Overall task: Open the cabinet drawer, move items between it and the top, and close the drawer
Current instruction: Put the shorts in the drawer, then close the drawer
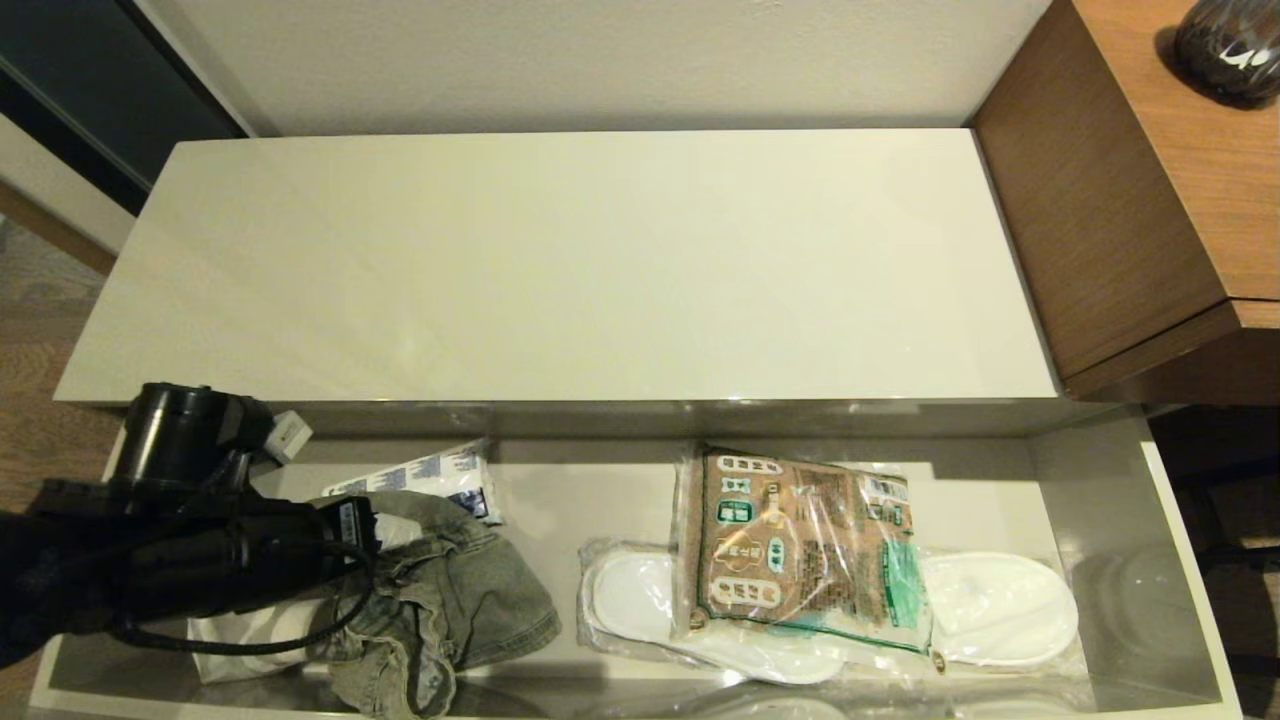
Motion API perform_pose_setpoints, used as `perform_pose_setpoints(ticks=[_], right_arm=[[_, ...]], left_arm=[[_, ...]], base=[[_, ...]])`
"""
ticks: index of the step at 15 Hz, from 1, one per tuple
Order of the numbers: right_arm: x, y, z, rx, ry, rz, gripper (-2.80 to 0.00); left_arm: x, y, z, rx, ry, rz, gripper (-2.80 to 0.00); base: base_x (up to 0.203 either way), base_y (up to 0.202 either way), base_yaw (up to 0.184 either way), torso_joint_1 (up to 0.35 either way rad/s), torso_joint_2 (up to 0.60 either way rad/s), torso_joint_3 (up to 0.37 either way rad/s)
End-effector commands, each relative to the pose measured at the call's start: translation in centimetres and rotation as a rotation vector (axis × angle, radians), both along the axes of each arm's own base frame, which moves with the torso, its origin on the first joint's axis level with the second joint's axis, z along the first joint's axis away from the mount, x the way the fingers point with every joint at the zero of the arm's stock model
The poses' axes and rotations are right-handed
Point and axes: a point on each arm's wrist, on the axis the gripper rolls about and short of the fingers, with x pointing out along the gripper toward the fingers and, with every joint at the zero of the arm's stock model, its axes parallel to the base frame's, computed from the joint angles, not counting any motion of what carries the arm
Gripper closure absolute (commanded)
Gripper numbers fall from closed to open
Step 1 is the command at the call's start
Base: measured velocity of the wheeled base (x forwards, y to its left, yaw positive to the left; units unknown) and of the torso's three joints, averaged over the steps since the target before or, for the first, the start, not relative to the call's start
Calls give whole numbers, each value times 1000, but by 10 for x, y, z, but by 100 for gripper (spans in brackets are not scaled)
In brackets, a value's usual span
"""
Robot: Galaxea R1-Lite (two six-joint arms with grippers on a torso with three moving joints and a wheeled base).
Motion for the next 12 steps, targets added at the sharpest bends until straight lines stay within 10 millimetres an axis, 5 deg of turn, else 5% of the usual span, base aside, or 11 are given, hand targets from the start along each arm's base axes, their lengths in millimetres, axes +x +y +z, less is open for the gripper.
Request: perform_pose_setpoints(ticks=[1,3,6,10,11,12], right_arm=[[0,0,0,0,3,1,0],[0,0,0,-3,3,1,0],[0,0,0,0,3,1,0],[0,0,0,0,3,0,0],[0,0,0,0,3,-1,0],[0,0,0,0,3,-1,0]], left_arm=[[-32,4,30,-13,-67,-13,-280],[-51,4,43,-14,-62,-33,-280],[-112,11,68,-20,-94,-73,-280],[-171,24,71,11,-65,-106,-280],[-184,28,71,18,-52,-103,0],[-187,29,72,22,-48,-100,0]], base=[[0,0,0,0,0,0],[0,0,0,0,0,0],[0,0,0,0,0,0],[0,0,0,0,0,0],[0,0,0,0,0,0],[0,0,0,0,0,0]])
